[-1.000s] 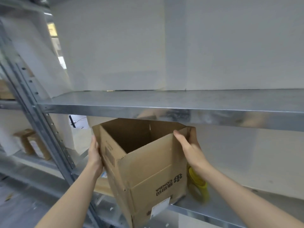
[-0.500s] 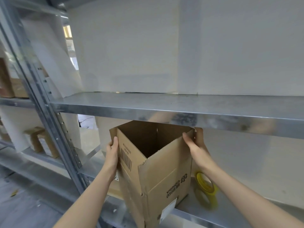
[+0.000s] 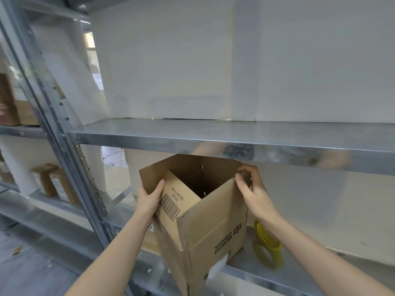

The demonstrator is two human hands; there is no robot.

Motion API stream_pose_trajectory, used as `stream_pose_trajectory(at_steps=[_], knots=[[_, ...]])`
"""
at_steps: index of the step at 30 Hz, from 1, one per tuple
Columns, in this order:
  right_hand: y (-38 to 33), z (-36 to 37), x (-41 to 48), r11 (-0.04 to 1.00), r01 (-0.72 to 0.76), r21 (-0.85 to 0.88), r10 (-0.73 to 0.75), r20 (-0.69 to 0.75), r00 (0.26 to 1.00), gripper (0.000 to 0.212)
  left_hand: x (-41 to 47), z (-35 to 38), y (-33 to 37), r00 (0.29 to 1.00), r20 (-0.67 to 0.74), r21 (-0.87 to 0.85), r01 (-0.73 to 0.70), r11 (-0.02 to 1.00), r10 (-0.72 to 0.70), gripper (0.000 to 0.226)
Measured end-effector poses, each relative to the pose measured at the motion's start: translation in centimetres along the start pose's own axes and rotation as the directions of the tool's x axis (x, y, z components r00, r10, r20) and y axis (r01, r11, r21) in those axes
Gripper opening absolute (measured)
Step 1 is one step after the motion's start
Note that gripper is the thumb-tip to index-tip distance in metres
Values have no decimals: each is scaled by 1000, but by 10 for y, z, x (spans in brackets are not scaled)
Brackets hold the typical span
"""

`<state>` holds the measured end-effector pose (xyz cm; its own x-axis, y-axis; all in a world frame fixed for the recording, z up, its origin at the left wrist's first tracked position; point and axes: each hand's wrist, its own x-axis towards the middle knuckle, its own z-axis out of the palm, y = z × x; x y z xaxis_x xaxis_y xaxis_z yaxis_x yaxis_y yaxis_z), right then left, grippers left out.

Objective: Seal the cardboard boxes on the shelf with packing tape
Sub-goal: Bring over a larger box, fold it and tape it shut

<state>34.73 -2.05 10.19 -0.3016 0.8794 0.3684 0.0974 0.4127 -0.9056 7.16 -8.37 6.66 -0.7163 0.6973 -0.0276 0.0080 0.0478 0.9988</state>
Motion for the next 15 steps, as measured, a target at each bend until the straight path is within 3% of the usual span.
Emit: stream_pose_trajectory(at_steps=[4,10,15], knots=[[2,-1,1,999,15,-50,-18,-54,998,25,1,3,0,992,-106,52,-66,996,71,67],[-2,7,6,984,-52,-170,30,-124,992,50,0,3,5,966,-227,169,-82,982,120,72],[2,12,7,923,-79,-376,17,-165,986,74,-6,8,2,975,-166,244,-108,964,151,77]])
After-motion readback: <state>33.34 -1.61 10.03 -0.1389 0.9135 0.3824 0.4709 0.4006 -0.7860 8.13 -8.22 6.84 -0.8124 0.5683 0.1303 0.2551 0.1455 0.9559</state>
